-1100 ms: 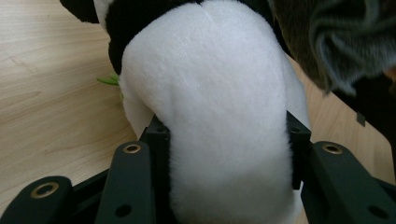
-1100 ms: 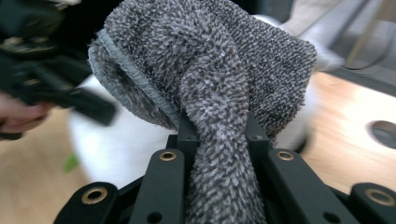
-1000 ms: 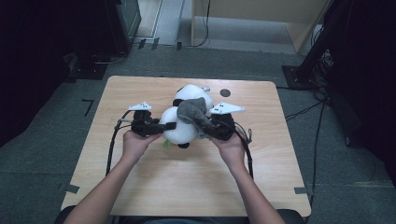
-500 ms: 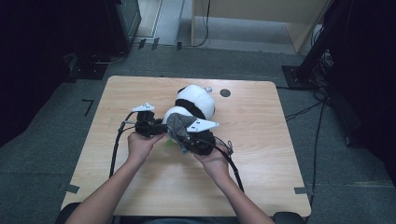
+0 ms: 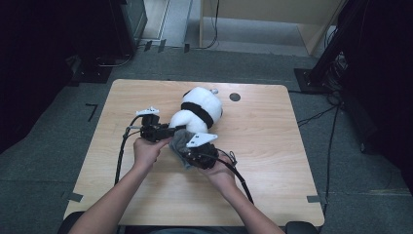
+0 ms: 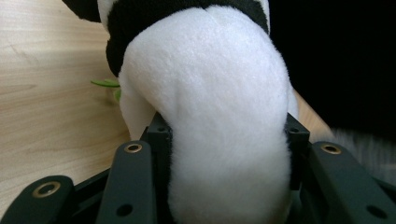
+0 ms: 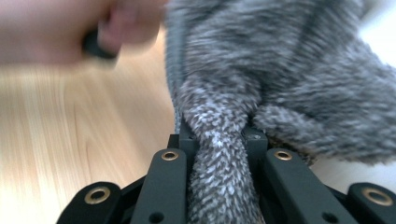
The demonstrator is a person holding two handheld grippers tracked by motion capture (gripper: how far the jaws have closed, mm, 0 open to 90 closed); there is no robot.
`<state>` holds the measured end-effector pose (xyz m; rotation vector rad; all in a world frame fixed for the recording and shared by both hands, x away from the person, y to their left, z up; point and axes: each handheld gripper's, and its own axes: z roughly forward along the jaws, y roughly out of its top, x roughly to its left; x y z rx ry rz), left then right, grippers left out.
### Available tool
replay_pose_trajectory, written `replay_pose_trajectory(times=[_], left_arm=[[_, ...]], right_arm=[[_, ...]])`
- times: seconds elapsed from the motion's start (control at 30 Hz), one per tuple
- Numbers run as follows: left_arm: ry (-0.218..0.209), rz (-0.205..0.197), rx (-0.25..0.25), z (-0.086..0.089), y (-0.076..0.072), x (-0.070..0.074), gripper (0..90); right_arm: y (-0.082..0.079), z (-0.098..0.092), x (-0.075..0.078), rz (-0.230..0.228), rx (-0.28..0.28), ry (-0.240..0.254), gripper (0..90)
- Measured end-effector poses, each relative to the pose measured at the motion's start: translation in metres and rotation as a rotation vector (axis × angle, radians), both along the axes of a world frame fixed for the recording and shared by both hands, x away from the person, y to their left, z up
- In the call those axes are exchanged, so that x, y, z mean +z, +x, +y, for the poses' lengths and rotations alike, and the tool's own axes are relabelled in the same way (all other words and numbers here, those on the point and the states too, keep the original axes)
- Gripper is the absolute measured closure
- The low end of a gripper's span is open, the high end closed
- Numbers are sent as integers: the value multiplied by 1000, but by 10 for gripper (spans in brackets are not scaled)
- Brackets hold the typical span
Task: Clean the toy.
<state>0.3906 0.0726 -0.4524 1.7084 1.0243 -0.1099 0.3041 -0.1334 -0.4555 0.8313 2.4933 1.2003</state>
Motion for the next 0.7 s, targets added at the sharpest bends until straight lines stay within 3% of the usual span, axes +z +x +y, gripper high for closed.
replay_pose_trajectory(times=[0.07, 0.13, 0.27, 0.4, 0.5, 0.6, 0.7], left_arm=[[-57, 5, -9, 3, 0, 3, 537], [-62, -4, -26, 2, -2, 8, 536], [-53, -1, -38, 4, -1, 9, 536], [-78, 22, -22, 12, 3, 6, 536], [-85, 22, -18, 15, 3, 7, 535], [-68, 11, -20, 16, 3, 7, 535], [-78, 16, -19, 17, 3, 6, 533]], right_arm=[[-4, 8, -9, -14, -2, -79, 777], [-1, 14, -18, 22, -14, -96, 777], [6, 10, -29, 5, -41, -85, 776], [17, -9, -33, 34, -93, -67, 776], [26, -25, -33, 66, -153, -60, 776], [33, -42, -30, 76, -213, -45, 776], [37, -56, -25, 80, -259, -27, 776]])
